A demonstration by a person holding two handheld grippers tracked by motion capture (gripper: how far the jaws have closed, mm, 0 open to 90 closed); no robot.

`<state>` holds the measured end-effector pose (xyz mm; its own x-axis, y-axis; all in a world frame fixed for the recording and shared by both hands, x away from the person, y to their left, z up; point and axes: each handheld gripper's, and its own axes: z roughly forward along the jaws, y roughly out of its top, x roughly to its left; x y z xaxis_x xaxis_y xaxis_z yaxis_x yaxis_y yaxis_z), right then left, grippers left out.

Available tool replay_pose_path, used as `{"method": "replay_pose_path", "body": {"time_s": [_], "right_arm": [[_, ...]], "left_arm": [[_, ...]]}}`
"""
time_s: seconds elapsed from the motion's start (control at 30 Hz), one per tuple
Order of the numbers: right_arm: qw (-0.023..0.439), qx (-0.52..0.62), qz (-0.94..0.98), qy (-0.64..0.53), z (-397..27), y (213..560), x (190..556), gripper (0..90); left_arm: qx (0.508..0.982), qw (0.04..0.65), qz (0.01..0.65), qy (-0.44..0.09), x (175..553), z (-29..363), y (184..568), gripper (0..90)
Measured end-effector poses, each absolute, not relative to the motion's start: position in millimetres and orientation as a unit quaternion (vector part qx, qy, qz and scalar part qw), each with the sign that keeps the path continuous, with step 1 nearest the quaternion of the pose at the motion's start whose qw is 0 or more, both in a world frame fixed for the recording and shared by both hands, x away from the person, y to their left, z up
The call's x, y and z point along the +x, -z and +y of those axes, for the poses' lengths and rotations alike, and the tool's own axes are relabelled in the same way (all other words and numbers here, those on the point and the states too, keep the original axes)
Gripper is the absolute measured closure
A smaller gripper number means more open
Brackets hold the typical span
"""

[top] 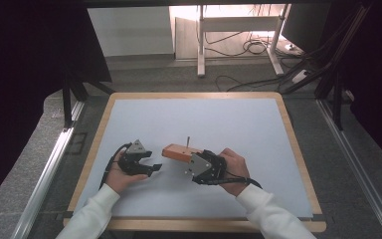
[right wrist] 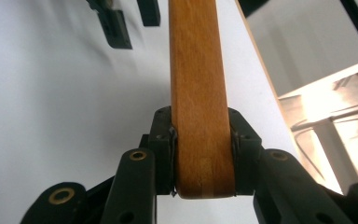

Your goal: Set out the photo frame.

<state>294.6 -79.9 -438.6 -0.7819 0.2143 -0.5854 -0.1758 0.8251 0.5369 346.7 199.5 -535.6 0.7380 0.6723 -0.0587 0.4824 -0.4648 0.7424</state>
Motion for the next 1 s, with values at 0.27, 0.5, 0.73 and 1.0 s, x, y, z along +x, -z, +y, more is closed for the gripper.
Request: {"method": "replay_pose_path", "body": {"time_s": [0.27, 0.5, 0.73, 1.0], "right_arm": [[0.285, 0.028, 0.906, -0.31, -88, 423, 297, 68.0], [0.276, 0.057, 0.903, -0.324, -84, 417, 311, 63.6], [0.278, 0.088, 0.895, -0.338, -87, 411, 327, 60.0], [0.278, 0.117, 0.889, -0.346, -88, 406, 343, 57.7]], "left_arm": [[0.847, 0.389, 0.34, -0.121, 347, 198, 536, 30.8], [0.847, 0.389, 0.341, -0.12, 347, 198, 536, 30.7], [0.85, 0.388, 0.338, -0.117, 347, 197, 537, 30.6], [0.854, 0.384, 0.332, -0.118, 347, 196, 537, 30.2]]}}
